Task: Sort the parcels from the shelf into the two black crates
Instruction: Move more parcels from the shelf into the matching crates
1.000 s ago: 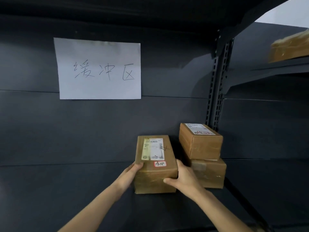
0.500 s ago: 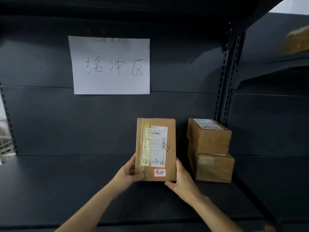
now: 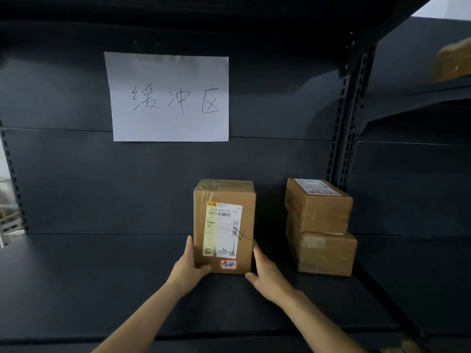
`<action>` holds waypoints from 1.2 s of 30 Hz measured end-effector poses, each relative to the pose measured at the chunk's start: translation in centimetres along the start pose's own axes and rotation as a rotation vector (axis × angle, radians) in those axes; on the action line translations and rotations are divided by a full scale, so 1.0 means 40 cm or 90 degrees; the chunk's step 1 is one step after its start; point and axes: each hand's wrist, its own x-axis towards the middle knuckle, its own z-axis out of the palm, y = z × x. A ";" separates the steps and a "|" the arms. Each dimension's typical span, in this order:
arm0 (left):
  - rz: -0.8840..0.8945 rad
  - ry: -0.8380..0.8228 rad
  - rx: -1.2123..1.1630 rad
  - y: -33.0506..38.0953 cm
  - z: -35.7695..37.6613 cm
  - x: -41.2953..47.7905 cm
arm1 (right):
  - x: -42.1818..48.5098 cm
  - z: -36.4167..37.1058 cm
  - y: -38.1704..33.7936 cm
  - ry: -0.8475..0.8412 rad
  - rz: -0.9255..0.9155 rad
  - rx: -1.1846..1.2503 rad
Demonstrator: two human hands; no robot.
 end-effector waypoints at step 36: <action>0.235 -0.114 0.115 0.424 0.259 -0.003 | -0.164 -0.454 0.168 0.269 0.041 -0.361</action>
